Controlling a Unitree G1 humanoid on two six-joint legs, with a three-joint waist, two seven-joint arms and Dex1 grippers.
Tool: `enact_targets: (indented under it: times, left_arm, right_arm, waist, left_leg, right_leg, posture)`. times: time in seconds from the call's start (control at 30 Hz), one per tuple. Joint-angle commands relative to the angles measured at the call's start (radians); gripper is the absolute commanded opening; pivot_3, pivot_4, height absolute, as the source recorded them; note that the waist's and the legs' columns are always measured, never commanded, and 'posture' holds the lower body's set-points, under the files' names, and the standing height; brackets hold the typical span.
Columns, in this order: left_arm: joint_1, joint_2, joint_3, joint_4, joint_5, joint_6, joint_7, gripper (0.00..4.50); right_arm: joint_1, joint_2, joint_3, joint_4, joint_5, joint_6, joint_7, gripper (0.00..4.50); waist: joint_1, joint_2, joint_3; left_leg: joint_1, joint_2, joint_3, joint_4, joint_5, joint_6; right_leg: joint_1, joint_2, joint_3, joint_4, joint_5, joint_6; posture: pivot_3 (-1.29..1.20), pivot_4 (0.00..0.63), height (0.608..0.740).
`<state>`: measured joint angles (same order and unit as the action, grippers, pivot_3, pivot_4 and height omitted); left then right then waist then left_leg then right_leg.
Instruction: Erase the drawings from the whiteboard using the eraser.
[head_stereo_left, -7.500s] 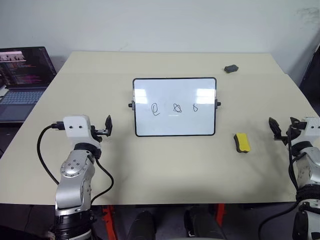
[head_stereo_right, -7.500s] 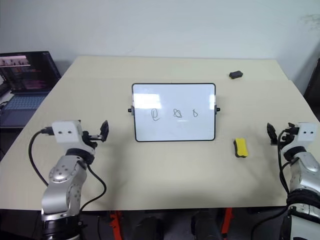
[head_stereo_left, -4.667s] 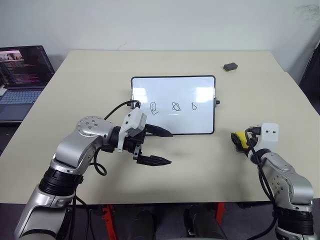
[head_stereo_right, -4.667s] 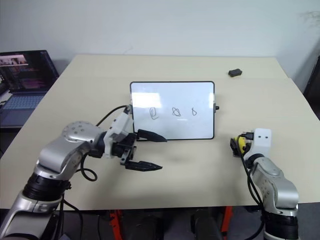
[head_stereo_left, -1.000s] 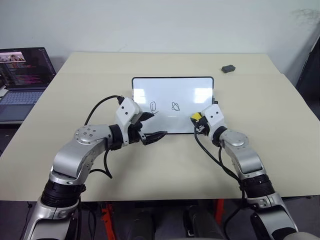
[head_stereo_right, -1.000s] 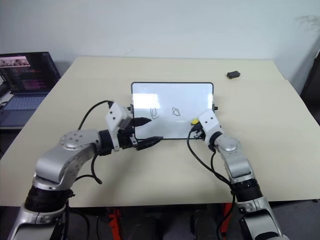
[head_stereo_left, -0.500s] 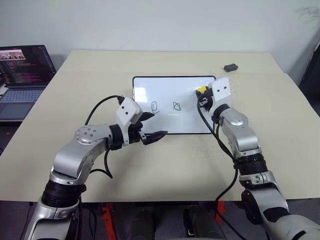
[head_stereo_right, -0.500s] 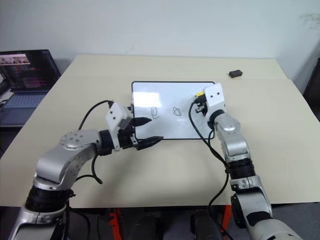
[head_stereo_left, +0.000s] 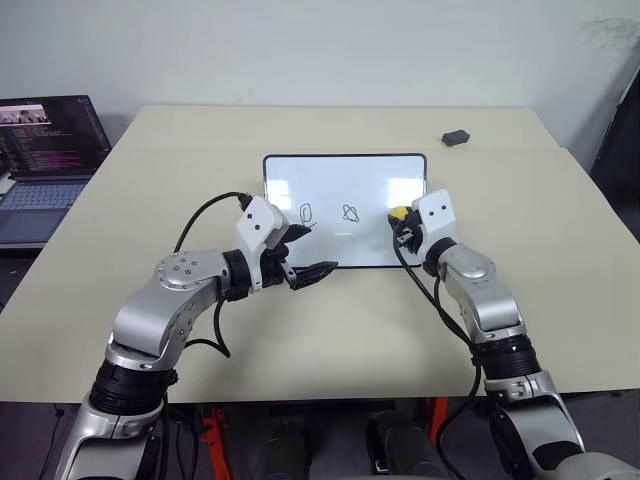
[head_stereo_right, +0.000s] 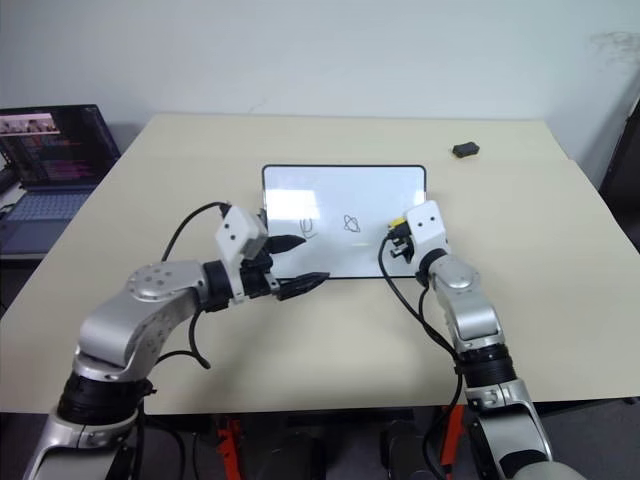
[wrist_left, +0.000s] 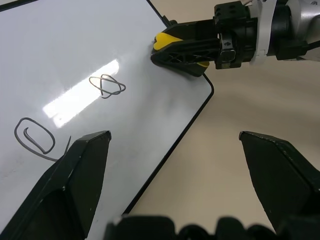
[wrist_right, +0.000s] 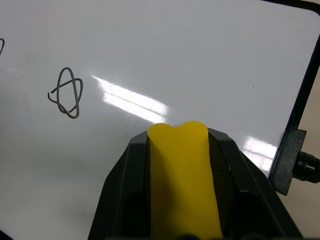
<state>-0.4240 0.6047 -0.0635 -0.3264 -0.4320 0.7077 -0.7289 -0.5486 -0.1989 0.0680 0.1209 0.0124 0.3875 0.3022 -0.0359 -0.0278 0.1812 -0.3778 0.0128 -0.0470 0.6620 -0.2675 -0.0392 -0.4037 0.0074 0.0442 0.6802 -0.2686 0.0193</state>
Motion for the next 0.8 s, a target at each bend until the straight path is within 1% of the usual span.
enact_targets:
  times: [0.03,0.17,0.27,0.33,0.47,0.57,0.67,0.73,0.8]
  left_arm:
    - [-0.015,-0.011,0.014,-0.015,0.015,-0.021,0.026,4.5]
    - [-0.014,-0.029,0.048,-0.022,0.034,-0.019,0.092,4.5]
    - [0.015,-0.033,0.072,-0.049,0.035,-0.009,0.135,4.5]
    - [0.033,-0.033,0.085,-0.072,0.033,0.0,0.156,4.5]
    - [0.089,-0.025,0.121,-0.115,0.031,0.016,0.192,4.5]
    - [0.108,-0.032,0.161,-0.126,0.035,0.023,0.237,4.5]
    - [0.111,-0.04,0.203,-0.12,0.043,0.022,0.287,4.5]
    - [0.123,-0.038,0.217,-0.119,0.045,0.02,0.299,4.5]
    - [0.135,-0.034,0.224,-0.119,0.048,0.016,0.304,4.5]
  right_arm:
    - [-0.015,0.0,-0.014,0.032,-0.011,-0.011,-0.029,1.19]
    - [-0.02,0.0,-0.052,-0.018,0.034,-0.052,-0.016,1.19]
    - [0.027,-0.015,-0.059,-0.086,0.063,-0.054,0.02,1.19]
    - [0.059,-0.025,-0.067,-0.129,0.084,-0.055,0.039,1.19]
    - [0.127,-0.038,-0.084,-0.198,0.12,-0.085,0.071,1.19]
    - [0.181,-0.077,-0.077,-0.208,0.083,-0.174,0.082,1.19]
    - [0.213,-0.088,-0.085,-0.2,0.091,-0.193,0.077,1.19]
    - [0.216,-0.084,-0.086,-0.199,0.1,-0.198,0.076,1.19]
    - [0.208,-0.08,-0.08,-0.198,0.106,-0.206,0.084,1.19]
  waist:
    - [-0.001,0.0,0.0]
    - [0.0,0.0,0.0]
    - [0.003,0.001,0.0]
    - [0.003,0.001,0.001]
    - [0.002,0.001,0.001]
    - [0.004,0.001,0.001]
    - [0.004,0.001,0.001]
    - [0.003,0.001,0.001]
    - [0.002,0.001,0.001]
  left_leg:
    - [0.0,0.0,0.0,0.0,0.0,0.0]
    - [-0.001,0.0,0.0,0.0,0.0,0.0]
    - [-0.003,0.0,0.0,-0.001,0.0,0.0]
    - [-0.004,0.0,-0.001,-0.001,0.0,0.0]
    - [-0.007,0.0,-0.001,-0.002,-0.001,-0.001]
    - [-0.007,0.0,-0.001,-0.003,-0.002,-0.002]
    - [-0.007,-0.001,-0.001,-0.002,-0.002,-0.002]
    - [-0.006,-0.001,-0.001,-0.002,-0.002,-0.002]
    - [-0.006,-0.001,0.0,-0.002,-0.002,-0.002]
  right_leg:
    - [0.0,0.0,0.0,0.0,0.0,0.0]
    - [-0.001,0.0,0.0,0.0,0.0,0.0]
    - [-0.002,0.0,0.0,-0.001,0.0,0.0]
    - [-0.003,-0.002,-0.001,-0.001,0.003,-0.004]
    - [-0.005,-0.004,-0.001,-0.003,0.002,-0.004]
    - [-0.005,-0.004,-0.001,-0.004,0.002,-0.004]
    - [-0.005,-0.005,-0.002,-0.003,0.001,-0.003]
    - [-0.005,-0.005,-0.001,-0.002,-0.001,0.001]
    - [-0.005,-0.005,-0.001,-0.002,-0.001,0.001]
  posture:
    - [0.0,0.15,0.74]
    - [0.0,0.15,0.74]
    - [0.0,0.15,0.74]
    - [0.0,0.15,0.74]
    - [0.0,0.15,0.74]
    - [0.0,0.15,0.74]
    - [0.0,0.15,0.74]
    - [0.0,0.15,0.74]
    - [0.0,0.15,0.74]
